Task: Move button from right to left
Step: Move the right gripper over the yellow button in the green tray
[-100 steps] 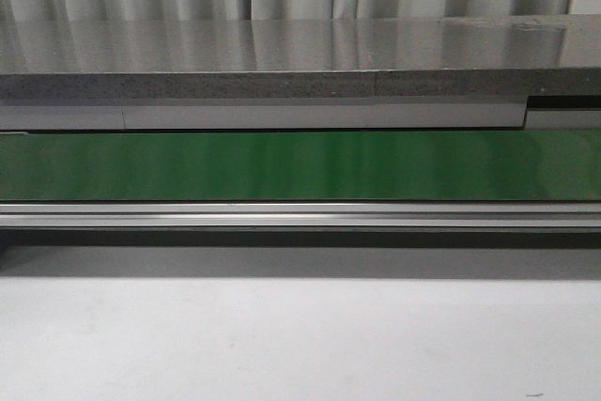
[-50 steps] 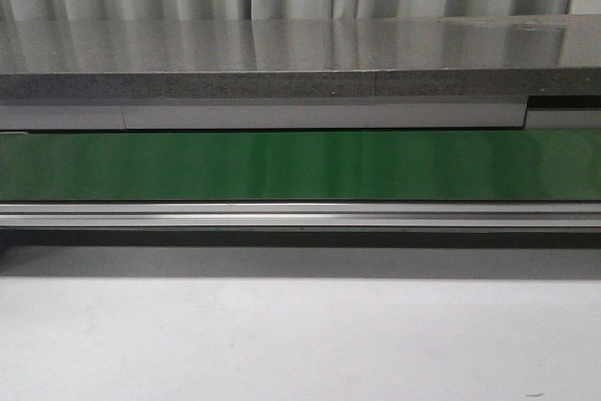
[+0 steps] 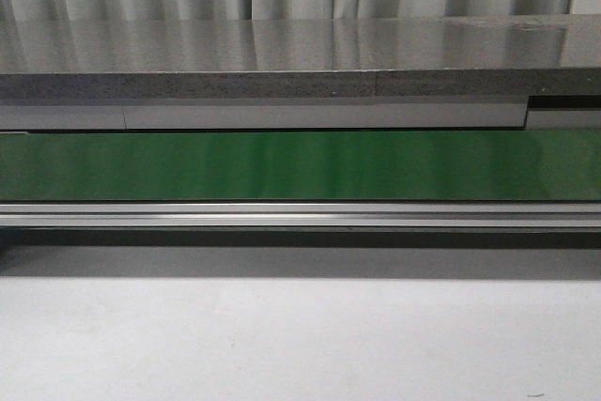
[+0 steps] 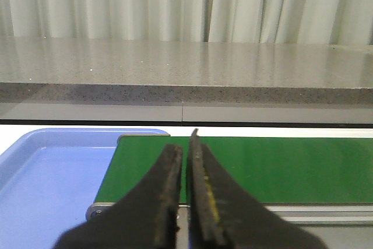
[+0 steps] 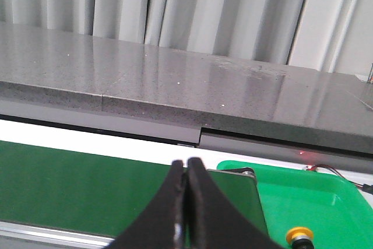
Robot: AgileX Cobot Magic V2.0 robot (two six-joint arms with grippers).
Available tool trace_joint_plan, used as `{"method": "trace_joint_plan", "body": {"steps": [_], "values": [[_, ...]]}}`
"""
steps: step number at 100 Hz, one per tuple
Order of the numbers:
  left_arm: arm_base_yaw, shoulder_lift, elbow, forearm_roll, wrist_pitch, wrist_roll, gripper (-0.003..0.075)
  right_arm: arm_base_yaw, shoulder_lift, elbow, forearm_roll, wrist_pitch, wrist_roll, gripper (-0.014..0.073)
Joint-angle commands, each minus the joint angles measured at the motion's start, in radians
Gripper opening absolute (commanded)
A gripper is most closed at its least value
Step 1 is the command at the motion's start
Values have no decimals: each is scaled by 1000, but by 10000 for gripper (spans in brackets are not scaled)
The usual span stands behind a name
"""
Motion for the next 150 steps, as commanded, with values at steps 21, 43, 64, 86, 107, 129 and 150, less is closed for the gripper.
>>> {"method": "trace_joint_plan", "body": {"steps": [21,43,64,86,107,129,150], "values": [[2,-34,39,-2,-74,-8,5,-1,258,-320,-6,297,20,-59],[2,-34,39,-2,-74,-8,5,-1,477,-500,-6,468,126,-59],[2,-34,39,-2,-74,-8,5,-1,603,-543,9,439,129,-59],[2,-34,39,-2,-74,-8,5,-1,649,-543,10,395,129,-59],[2,-34,39,-2,-74,-8,5,-1,649,-543,14,406,129,-55],[2,-34,39,-2,-74,-8,5,-1,649,-543,14,472,129,239],[2,-34,39,-2,-74,-8,5,-1,649,-543,33,475,129,627]]}}
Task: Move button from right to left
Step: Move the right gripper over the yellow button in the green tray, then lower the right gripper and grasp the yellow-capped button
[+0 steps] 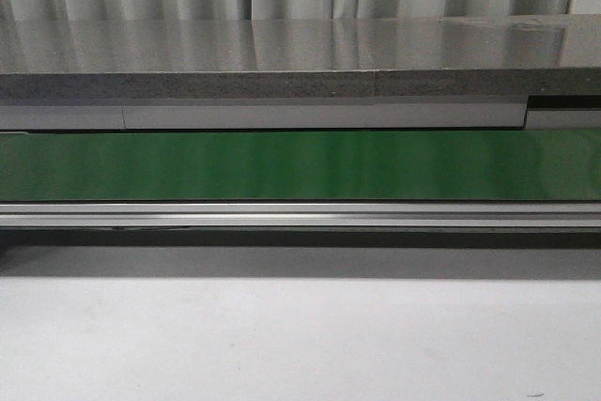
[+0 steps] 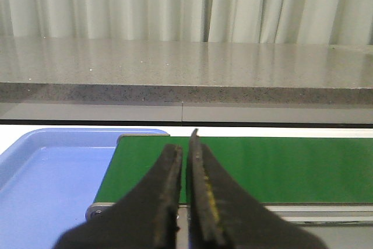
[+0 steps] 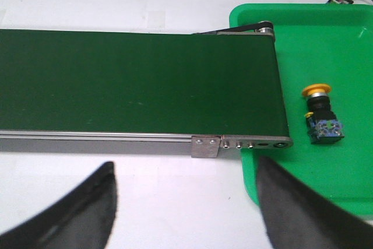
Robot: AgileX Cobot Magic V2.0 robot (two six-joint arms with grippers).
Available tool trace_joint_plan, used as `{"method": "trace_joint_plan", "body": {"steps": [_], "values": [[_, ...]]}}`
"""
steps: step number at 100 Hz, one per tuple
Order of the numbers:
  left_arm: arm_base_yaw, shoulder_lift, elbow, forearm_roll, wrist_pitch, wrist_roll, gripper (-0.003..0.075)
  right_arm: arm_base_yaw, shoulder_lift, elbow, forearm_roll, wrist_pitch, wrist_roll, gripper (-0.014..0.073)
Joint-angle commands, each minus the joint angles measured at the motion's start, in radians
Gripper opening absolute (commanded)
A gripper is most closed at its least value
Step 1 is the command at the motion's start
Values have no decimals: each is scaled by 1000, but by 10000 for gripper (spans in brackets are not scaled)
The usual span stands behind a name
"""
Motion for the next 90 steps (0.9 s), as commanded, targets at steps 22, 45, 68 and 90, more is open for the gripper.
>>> {"method": "trace_joint_plan", "body": {"steps": [22,45,68,90], "values": [[2,-34,39,-2,-74,-8,5,-3,34,-43,80,-44,-1,634],[2,-34,39,-2,-74,-8,5,-69,223,-149,12,-21,-1,634],[2,-34,39,-2,-74,-8,5,-196,413,-283,-67,-26,-51,634],[2,-34,39,-2,-74,-8,5,-298,565,-352,-68,-95,-118,634]]}}
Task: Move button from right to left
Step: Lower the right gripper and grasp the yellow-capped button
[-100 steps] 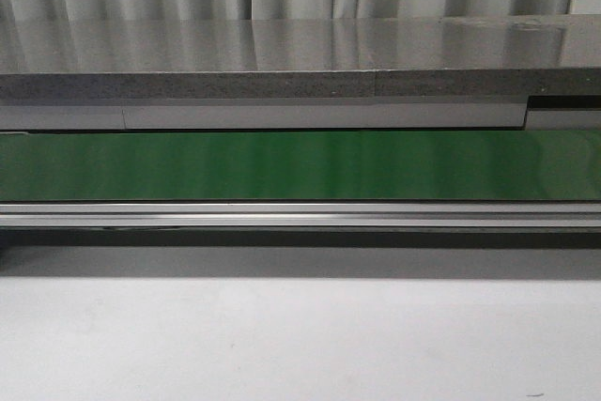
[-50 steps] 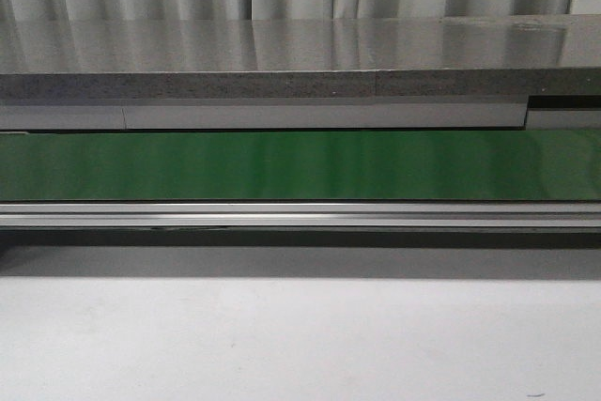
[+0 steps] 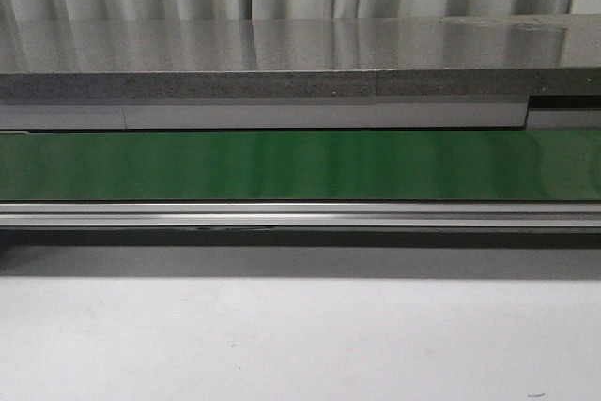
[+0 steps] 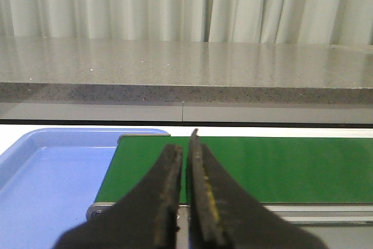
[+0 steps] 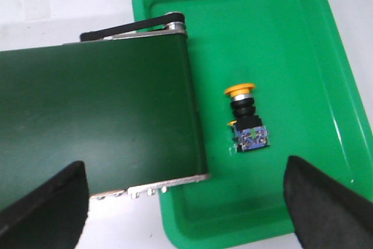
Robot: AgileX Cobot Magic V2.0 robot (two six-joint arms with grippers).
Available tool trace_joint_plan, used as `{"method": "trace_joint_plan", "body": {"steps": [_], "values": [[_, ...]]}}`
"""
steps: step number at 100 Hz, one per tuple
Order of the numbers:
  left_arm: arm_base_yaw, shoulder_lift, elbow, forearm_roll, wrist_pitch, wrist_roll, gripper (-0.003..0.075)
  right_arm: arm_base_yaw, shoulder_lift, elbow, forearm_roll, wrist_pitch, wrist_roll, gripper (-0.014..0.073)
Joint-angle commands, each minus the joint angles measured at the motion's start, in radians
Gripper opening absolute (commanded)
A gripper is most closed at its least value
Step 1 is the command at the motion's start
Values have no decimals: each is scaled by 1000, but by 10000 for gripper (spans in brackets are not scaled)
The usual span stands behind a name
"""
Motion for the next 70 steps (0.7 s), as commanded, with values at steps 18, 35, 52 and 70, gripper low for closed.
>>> {"method": "trace_joint_plan", "body": {"steps": [18,35,52,70], "values": [[2,-34,39,-2,-74,-8,5,-136,160,-79,-23,-159,-150,634],[2,-34,39,-2,-74,-8,5,-202,260,-81,-22,-213,-212,634],[2,-34,39,-2,-74,-8,5,-236,347,-86,-22,-241,-262,634],[2,-34,39,-2,-74,-8,5,-264,417,-86,-22,-248,-272,634]]}}
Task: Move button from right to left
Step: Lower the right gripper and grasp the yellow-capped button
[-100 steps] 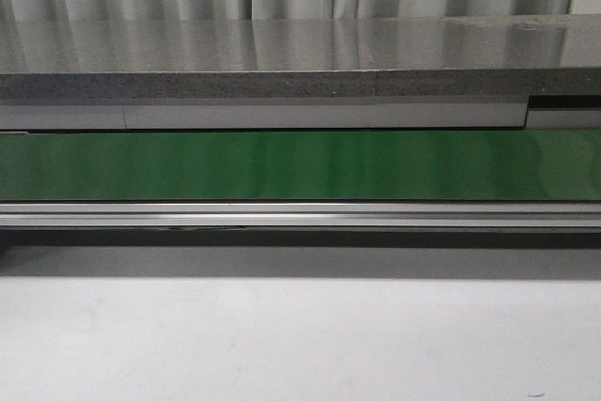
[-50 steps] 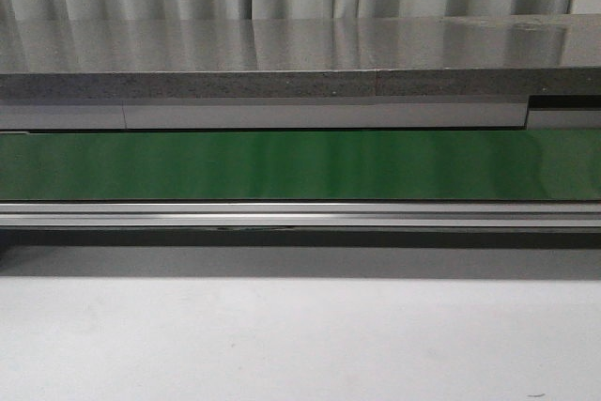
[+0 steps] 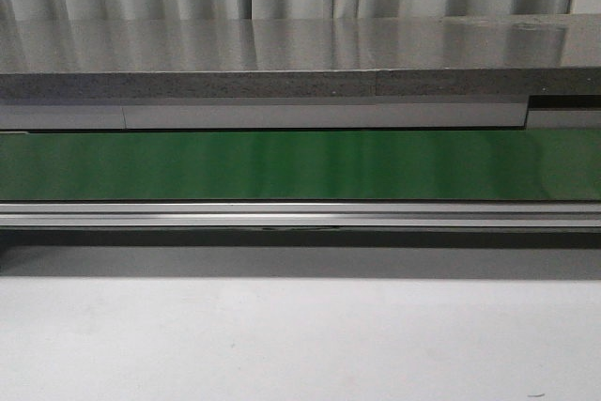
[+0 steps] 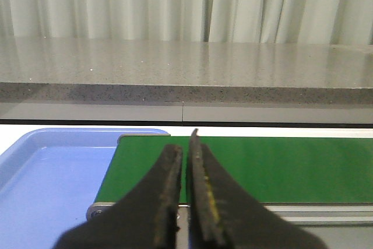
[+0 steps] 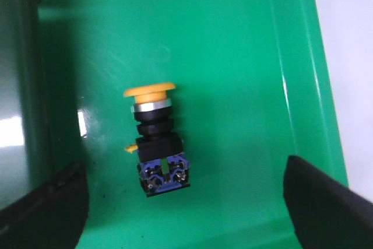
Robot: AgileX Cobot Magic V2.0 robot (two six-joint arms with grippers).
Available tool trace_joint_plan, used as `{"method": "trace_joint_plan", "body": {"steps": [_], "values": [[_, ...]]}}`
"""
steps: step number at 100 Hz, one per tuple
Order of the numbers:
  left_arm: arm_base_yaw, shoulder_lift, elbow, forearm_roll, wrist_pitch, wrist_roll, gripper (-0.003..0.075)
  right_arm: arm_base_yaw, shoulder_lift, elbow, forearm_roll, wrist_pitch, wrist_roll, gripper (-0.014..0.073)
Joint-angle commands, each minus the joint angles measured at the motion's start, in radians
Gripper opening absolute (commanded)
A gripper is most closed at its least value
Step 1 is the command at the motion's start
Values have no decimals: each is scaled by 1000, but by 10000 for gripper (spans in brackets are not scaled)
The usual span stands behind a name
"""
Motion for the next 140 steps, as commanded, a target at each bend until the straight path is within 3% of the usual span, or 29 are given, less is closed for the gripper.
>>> {"method": "trace_joint_plan", "body": {"steps": [1,110,119,140], "values": [[2,-34,39,-2,-74,-8,5,-17,-3,-34,-16,-50,-23,634],[2,-34,39,-2,-74,-8,5,-54,225,-34,-10,-97,-51,629],[2,-34,39,-2,-74,-8,5,-54,225,-34,-10,-100,-51,559],[2,-34,39,-2,-74,-8,5,-54,225,-34,-10,-96,-51,214]]}}
